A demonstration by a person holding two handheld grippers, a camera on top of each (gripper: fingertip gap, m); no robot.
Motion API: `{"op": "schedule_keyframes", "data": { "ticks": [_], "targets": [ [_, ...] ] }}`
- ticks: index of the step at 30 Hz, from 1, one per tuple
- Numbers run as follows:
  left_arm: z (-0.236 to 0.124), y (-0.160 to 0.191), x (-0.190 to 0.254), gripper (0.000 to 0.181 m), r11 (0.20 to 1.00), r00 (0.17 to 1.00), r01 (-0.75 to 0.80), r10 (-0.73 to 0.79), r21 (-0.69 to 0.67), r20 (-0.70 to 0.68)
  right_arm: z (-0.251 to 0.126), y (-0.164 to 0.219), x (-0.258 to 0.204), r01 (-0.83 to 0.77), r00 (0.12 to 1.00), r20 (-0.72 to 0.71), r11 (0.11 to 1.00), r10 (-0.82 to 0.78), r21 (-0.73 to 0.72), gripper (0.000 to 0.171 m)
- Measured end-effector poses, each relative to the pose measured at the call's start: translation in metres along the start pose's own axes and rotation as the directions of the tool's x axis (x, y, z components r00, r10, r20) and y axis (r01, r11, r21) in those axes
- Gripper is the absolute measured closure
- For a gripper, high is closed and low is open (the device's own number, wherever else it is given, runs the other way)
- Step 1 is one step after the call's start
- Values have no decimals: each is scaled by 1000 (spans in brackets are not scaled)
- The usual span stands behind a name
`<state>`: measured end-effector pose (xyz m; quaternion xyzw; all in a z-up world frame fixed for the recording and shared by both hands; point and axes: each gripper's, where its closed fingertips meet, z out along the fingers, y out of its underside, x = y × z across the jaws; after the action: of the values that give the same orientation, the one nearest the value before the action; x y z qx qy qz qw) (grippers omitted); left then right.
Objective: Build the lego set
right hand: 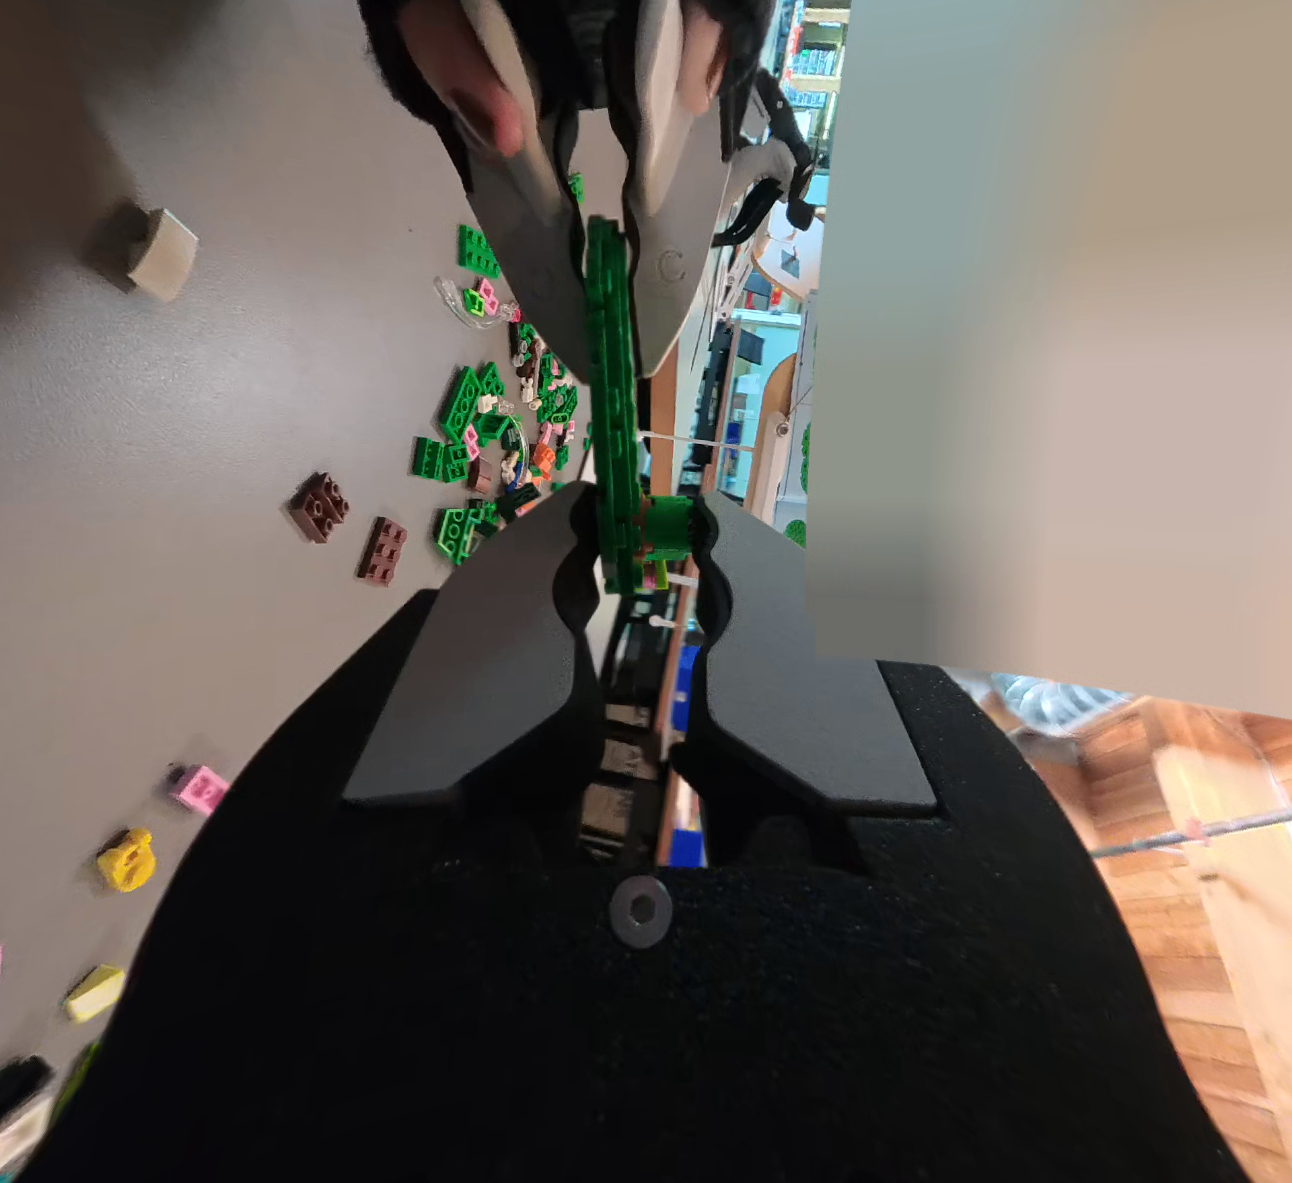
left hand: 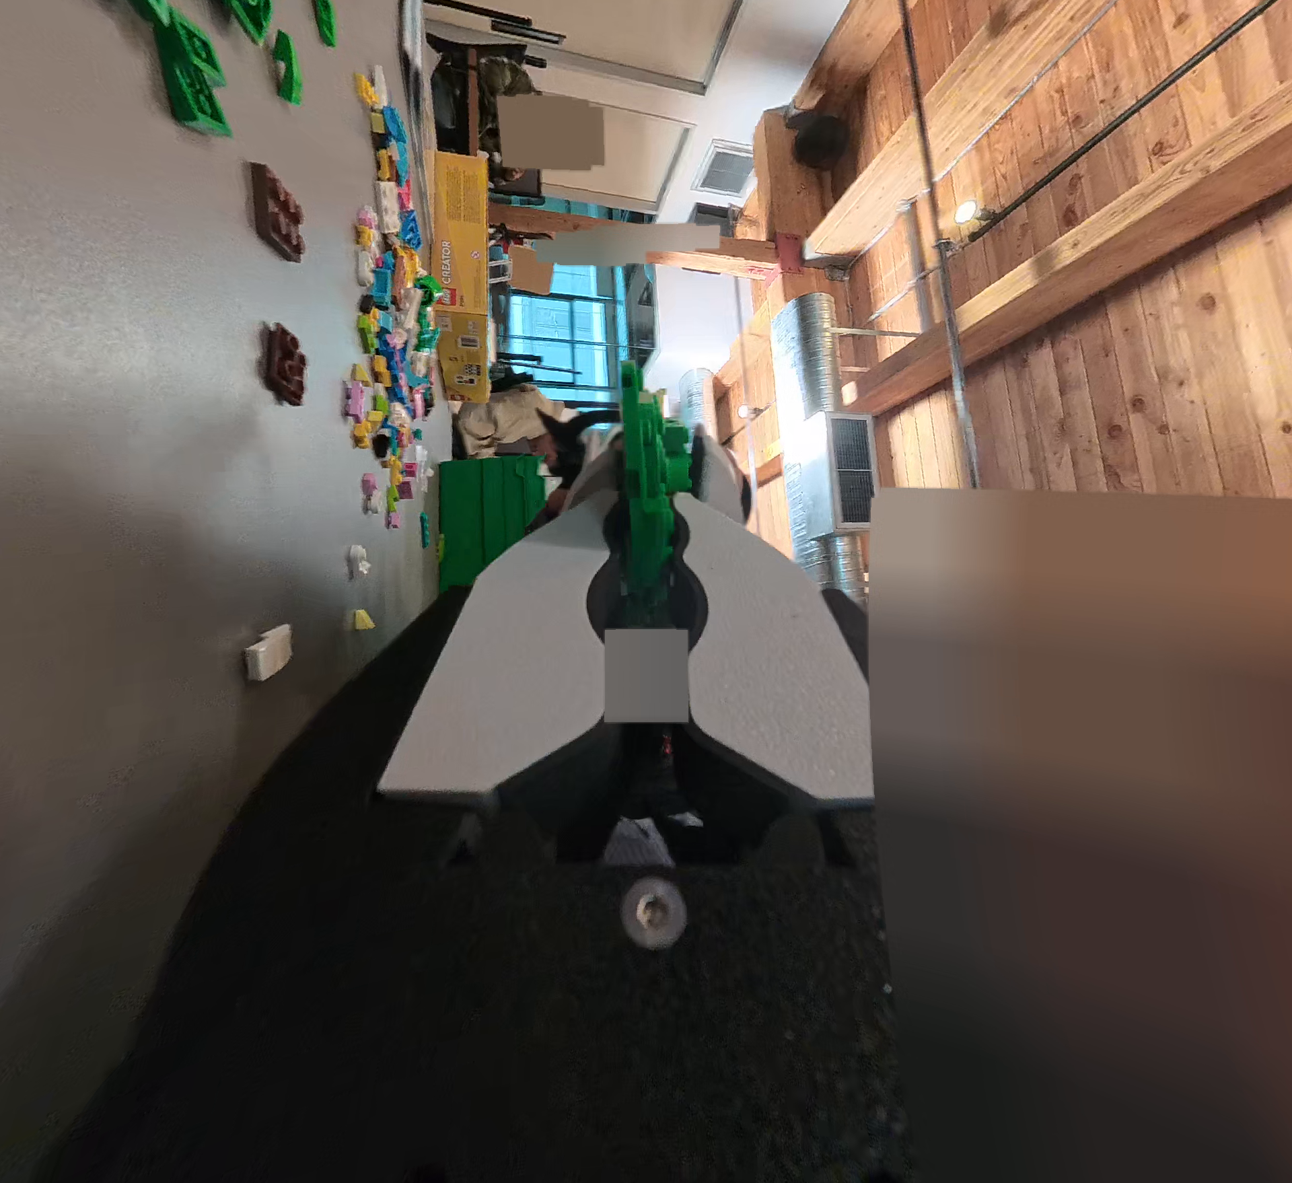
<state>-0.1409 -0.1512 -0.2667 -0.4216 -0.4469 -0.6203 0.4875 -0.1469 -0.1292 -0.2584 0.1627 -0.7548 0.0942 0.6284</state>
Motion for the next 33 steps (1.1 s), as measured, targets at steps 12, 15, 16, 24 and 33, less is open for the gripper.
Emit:
{"op": "schedule_keyframes", "data": {
  "ticks": [12, 15, 16, 24, 33],
  "targets": [
    [-14, -24, 13, 126, 496, 471, -848, 867, -187, 161, -9, 22, -11, -547, 812, 224, 837, 540, -34, 148],
    [-18, -33, 9, 122, 108, 50, -941, 982, -322, 184, -7, 29, -15, -539, 813, 232, 841, 535, -51, 148],
    [-19, -35, 6, 121, -16, -84, -929, 982, -371, 170, -7, 29, -16, -525, 822, 231, 850, 521, -49, 148],
    [-1, -18, -12, 139, -639, -699, -580, 709, -505, -95, -1, 16, -23, -479, 838, 293, 878, 461, -11, 148],
    [7, -7, -14, 172, -770, -799, -434, 569, -468, -195, -2, 10, -20, -436, 852, 322, 900, 412, 2, 148]
  ]
}}
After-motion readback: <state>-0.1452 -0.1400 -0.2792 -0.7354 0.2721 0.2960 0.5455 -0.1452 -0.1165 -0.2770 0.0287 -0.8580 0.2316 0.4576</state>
